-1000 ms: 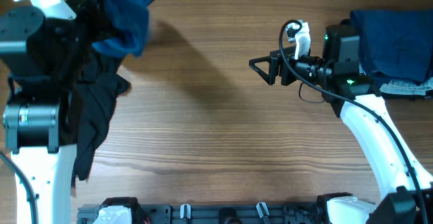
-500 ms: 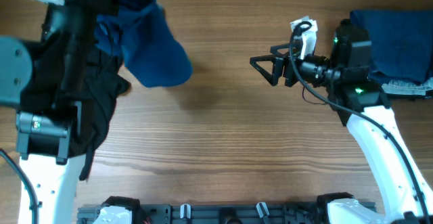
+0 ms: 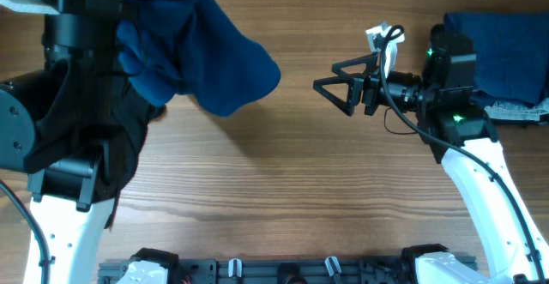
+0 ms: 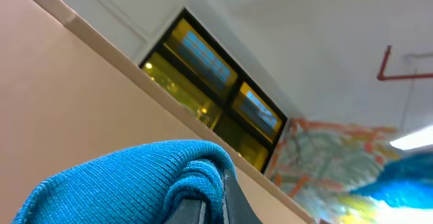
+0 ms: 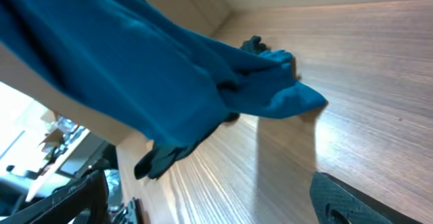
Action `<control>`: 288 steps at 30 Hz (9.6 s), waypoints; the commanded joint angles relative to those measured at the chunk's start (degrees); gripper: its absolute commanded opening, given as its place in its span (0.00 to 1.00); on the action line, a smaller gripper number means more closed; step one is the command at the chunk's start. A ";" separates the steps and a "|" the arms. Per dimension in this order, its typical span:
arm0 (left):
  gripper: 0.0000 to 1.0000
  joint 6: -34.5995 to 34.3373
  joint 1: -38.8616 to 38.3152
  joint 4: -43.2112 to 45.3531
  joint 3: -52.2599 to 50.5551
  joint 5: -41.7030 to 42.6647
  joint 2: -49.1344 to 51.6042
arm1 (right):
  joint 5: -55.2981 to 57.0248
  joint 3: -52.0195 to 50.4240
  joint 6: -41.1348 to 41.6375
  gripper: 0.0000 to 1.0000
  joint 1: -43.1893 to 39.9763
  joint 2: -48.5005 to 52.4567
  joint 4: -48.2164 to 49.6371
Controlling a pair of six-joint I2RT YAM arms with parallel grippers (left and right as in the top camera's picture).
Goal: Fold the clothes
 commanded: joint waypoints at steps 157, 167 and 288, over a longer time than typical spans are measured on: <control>0.69 41.94 -10.64 -89.53 6.14 9.55 50.90 | 26.64 3.26 -18.16 0.04 -1.73 6.88 -21.35; 0.24 41.90 -10.71 -90.49 2.75 9.42 50.95 | 26.64 3.26 -18.16 0.04 -1.73 6.88 -21.31; 0.04 29.42 0.39 -68.17 15.98 -18.05 2.54 | 31.50 11.30 -5.68 0.04 -16.13 -3.30 -20.28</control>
